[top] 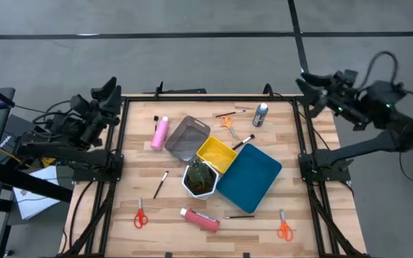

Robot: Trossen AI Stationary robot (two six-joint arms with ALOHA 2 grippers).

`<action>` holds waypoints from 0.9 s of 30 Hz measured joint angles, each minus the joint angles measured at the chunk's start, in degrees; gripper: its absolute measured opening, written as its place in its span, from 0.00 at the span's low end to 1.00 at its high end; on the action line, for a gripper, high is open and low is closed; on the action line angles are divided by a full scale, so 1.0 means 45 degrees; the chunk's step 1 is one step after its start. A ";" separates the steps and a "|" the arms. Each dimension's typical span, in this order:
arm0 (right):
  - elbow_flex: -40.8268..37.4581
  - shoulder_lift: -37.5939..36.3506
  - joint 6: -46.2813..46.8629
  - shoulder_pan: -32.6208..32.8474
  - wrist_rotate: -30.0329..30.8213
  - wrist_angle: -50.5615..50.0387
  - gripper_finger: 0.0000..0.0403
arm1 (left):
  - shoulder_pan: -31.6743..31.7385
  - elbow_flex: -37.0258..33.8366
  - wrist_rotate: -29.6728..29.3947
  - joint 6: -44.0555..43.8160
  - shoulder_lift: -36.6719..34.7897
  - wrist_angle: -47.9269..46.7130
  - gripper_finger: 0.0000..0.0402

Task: Pick & Place Paint Supplies
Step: Put the blue paint bottle into the blue bin

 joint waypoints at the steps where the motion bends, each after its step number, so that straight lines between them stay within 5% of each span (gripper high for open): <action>1: 0.0872 0.0616 0.0048 -0.0023 0.0074 -0.0866 0.46 | 0.0000 0.0053 0.0002 -0.0014 0.0008 -0.0107 0.73; 8: 0.6714 0.4492 0.0153 -0.1668 0.0015 -0.7683 0.58 | 0.0000 0.0064 -0.0005 -0.0062 -0.0002 -0.0210 0.73; 13: 0.9466 0.6817 -0.0355 -0.4013 -0.2842 -1.0557 0.65 | 0.0000 0.0064 -0.0005 -0.0305 -0.0002 -0.0696 0.73; 18: 1.0534 0.8638 -0.1951 -0.6142 -0.4915 -1.2068 0.66 | -0.0005 0.0069 -0.0004 -0.0420 -0.0002 -0.1021 0.73; 27: 1.0540 1.0970 -0.3572 -0.8802 -0.6229 -1.3743 0.66 | -0.0214 0.0069 0.0003 -0.1011 0.0003 -0.1947 0.73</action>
